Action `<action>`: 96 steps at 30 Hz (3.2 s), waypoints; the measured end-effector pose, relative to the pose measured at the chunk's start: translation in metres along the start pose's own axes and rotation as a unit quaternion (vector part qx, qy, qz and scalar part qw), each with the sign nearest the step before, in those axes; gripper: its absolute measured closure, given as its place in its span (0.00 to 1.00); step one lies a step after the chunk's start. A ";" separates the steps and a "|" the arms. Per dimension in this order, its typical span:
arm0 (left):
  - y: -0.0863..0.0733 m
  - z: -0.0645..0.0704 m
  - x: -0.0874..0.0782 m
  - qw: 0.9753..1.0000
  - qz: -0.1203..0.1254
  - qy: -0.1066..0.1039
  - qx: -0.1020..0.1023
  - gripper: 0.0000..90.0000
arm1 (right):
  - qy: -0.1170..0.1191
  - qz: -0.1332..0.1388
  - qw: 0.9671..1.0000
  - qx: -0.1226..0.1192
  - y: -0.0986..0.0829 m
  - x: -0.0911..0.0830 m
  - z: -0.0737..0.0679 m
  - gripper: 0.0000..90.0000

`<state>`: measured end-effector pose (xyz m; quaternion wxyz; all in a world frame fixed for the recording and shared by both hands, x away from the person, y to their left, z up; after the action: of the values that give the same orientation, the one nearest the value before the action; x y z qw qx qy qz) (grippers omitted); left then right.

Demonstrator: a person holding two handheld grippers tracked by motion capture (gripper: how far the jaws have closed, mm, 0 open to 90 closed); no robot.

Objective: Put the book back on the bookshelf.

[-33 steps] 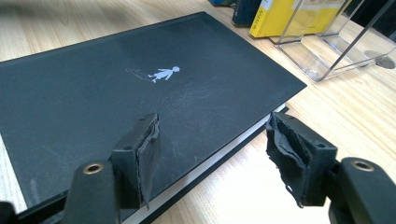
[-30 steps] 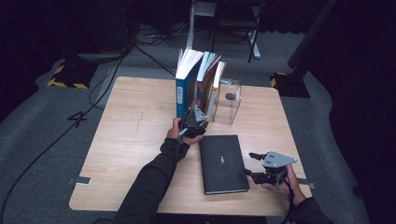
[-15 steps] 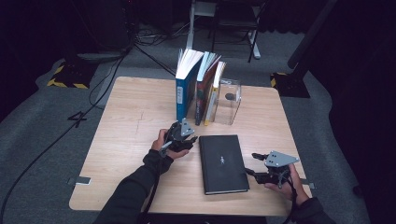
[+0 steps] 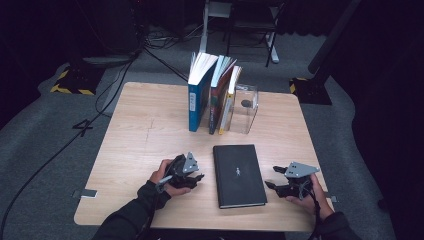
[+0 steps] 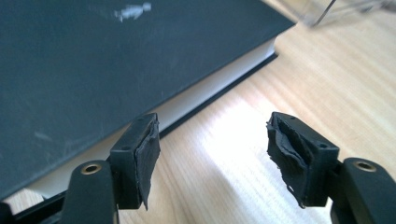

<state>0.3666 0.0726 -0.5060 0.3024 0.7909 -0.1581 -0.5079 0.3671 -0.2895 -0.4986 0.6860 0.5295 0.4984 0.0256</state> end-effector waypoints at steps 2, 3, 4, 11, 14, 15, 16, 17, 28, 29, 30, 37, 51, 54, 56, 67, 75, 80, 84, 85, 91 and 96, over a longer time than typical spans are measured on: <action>-0.004 0.010 0.000 1.000 -0.007 -0.021 0.003 0.43 | 0.003 -0.012 1.000 -0.008 -0.002 0.003 -0.001 0.38; -0.006 0.015 0.000 1.000 -0.007 -0.028 0.006 0.41 | 0.005 -0.019 1.000 -0.011 -0.003 0.004 -0.001 0.38; -0.007 0.018 0.000 0.999 -0.006 -0.034 0.006 0.41 | 0.007 -0.026 1.000 -0.014 -0.004 0.006 -0.002 0.38; -0.010 0.037 -0.006 0.997 0.014 -0.079 -0.003 0.35 | 0.048 -0.047 0.997 -0.034 -0.006 0.009 -0.012 0.39; -0.013 0.046 -0.007 0.995 0.017 -0.097 0.006 0.30 | 0.056 -0.041 0.997 -0.031 -0.007 0.009 -0.012 0.42; -0.013 0.046 -0.007 0.995 0.017 -0.097 0.006 0.29 | 0.056 -0.041 0.997 -0.031 -0.007 0.009 -0.012 0.42; -0.013 0.047 -0.007 0.995 0.018 -0.098 0.004 0.29 | 0.062 -0.041 0.997 -0.029 -0.008 0.009 -0.011 0.44; -0.013 0.049 -0.007 0.995 0.019 -0.100 0.001 0.26 | 0.066 -0.042 0.997 -0.026 -0.008 0.009 -0.011 0.45; -0.009 0.054 -0.002 0.996 0.020 -0.090 -0.003 0.17 | 0.106 -0.032 0.992 -0.059 -0.005 0.016 -0.037 0.46; -0.009 0.053 -0.002 0.996 0.018 -0.087 -0.005 0.17 | 0.110 -0.030 0.992 -0.056 -0.005 0.018 -0.039 0.46; -0.008 0.052 -0.001 0.996 0.019 -0.086 -0.004 0.17 | 0.112 -0.028 0.992 -0.058 -0.005 0.018 -0.041 0.45; -0.005 0.042 0.007 0.997 0.012 -0.073 -0.002 0.09 | 0.115 -0.026 0.991 -0.057 -0.004 0.022 -0.044 0.39; -0.008 0.032 0.009 0.997 0.001 -0.068 -0.023 0.05 | 0.110 -0.019 0.991 -0.074 -0.003 0.024 -0.054 0.37; -0.007 0.031 0.010 0.997 0.004 -0.072 -0.024 0.07 | 0.111 -0.014 0.991 -0.067 -0.002 0.026 -0.056 0.36; -0.007 0.031 0.011 0.997 0.004 -0.072 -0.024 0.08 | 0.108 -0.011 0.992 -0.068 -0.001 0.026 -0.057 0.36; -0.006 0.030 0.011 0.997 0.010 -0.077 -0.019 0.12 | 0.105 0.005 0.993 -0.050 0.005 0.025 -0.063 0.34; -0.006 0.031 0.010 0.997 0.012 -0.078 -0.019 0.13 | 0.102 0.017 0.994 -0.034 0.010 0.025 -0.067 0.34; -0.006 0.031 0.010 0.997 0.013 -0.079 -0.018 0.14 | 0.091 0.041 0.995 -0.029 0.017 0.023 -0.073 0.35; -0.006 0.031 0.010 0.997 0.012 -0.075 -0.022 0.14 | 0.085 0.056 0.995 -0.014 0.025 0.021 -0.076 0.35; -0.007 0.031 0.009 0.997 0.011 -0.073 -0.025 0.14 | 0.081 0.059 0.995 -0.013 0.026 0.020 -0.077 0.35; -0.007 0.030 -0.009 0.998 0.021 -0.050 -0.021 0.18 | 0.057 0.073 0.996 -0.013 0.036 0.021 -0.085 0.36; 0.007 0.040 -0.020 0.999 0.041 -0.032 0.013 0.19 | 0.050 0.078 0.996 -0.012 0.041 0.023 -0.088 0.37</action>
<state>0.3228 0.0658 -0.4996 0.3075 0.7707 -0.2066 -0.5184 0.3356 -0.1969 -0.4779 0.6625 0.5568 0.4886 0.1116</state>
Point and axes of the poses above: each handheld gripper's, and its own axes: x roughly forward along the jaws, y roughly out of its top, z roughly to its right, the point moved 3 cm from there along x, roughly forward along the jaws, and after that the axes turned 15 degrees about x, right-handed, at the moved point
